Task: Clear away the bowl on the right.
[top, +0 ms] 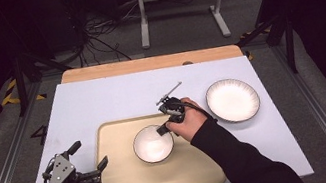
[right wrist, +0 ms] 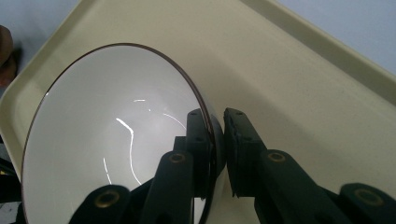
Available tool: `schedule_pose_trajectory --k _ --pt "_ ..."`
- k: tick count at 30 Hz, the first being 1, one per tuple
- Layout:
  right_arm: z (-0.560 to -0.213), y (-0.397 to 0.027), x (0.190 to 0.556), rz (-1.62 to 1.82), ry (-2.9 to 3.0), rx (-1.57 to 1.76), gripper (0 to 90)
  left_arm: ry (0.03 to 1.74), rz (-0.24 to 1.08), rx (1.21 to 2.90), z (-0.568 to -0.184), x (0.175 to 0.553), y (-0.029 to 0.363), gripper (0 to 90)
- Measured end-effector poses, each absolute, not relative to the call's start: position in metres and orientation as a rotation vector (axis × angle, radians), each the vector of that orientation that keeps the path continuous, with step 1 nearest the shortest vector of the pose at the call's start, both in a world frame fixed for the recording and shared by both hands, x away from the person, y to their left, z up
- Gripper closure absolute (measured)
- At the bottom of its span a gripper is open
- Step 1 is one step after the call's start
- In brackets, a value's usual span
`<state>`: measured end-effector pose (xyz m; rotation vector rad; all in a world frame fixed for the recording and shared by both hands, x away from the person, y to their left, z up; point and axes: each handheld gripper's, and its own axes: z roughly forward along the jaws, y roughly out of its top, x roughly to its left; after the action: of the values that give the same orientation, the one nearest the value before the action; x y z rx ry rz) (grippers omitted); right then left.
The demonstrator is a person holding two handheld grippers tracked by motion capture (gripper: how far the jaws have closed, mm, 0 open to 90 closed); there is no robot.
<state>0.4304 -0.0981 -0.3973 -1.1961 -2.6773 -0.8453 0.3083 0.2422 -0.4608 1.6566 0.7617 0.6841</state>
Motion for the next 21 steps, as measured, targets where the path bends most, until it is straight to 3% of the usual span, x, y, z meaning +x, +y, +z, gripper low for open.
schedule_pose_trajectory --k 21 --pt "-0.4067 -0.0999 0.4321 -0.814 -2.686 -1.199 81.0 0.768 0.672 1.629 -0.4610 0.3080 0.2454 0.1"
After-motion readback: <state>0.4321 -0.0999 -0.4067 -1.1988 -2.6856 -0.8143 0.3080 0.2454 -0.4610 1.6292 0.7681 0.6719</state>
